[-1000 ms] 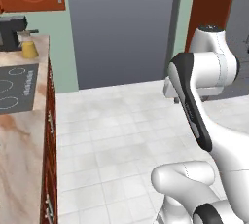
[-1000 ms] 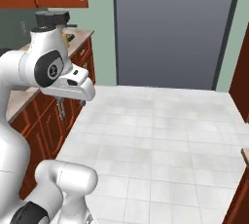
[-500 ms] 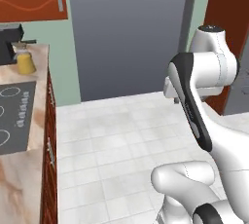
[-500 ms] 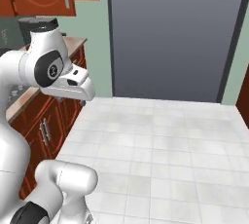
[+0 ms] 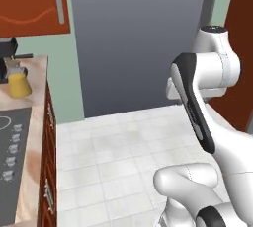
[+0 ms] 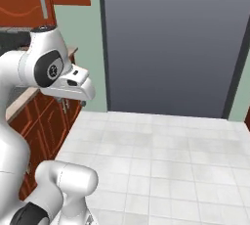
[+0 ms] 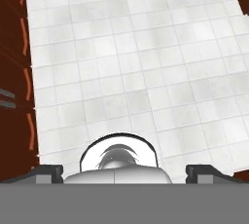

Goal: There is a tray on the dining counter. Grab the cup, mug, and pitcher and place them on the tray. The pitcher may be placed next to the tray if it cannot fit the tray.

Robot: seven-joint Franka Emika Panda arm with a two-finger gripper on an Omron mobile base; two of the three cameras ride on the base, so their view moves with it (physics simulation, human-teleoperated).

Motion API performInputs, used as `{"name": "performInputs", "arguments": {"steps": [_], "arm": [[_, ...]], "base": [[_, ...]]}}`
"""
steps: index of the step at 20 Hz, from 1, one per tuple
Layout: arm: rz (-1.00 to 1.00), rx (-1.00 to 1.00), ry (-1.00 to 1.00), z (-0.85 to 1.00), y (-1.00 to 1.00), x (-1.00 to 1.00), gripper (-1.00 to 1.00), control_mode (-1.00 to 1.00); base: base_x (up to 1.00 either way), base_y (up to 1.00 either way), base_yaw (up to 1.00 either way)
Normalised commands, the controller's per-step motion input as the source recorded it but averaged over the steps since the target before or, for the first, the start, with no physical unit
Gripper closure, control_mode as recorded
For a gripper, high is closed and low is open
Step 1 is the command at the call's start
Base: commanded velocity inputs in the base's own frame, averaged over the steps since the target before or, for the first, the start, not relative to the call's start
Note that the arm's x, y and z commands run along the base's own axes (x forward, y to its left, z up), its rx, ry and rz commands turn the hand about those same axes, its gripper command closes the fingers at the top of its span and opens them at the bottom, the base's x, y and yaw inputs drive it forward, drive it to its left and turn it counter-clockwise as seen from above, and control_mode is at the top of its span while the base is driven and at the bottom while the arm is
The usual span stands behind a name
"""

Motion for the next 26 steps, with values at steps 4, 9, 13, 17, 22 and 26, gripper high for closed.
{"name": "performInputs", "arguments": {"steps": [4, 9, 13, 17, 22, 26], "arm": [[0.00, 0.00, 0.00, 0.00, 0.00, 0.00, -1.00, 1.00], [0.00, 0.00, 0.00, 0.00, 0.00, 0.00, -1.00, 1.00], [0.00, 0.00, 0.00, 0.00, 0.00, 0.00, -1.00, 1.00], [0.00, 0.00, 0.00, 0.00, 0.00, 0.00, -1.00, 1.00], [0.00, 0.00, 0.00, 0.00, 0.00, 0.00, -1.00, 1.00], [0.00, 0.00, 0.00, 0.00, 0.00, 0.00, -1.00, 1.00]], "base": [[1.00, -0.51, 0.00], [0.95, -0.62, 0.01], [0.94, -0.64, 0.02], [0.82, -0.44, 0.08], [0.57, -0.05, 0.26], [0.57, 0.00, 0.36]]}}
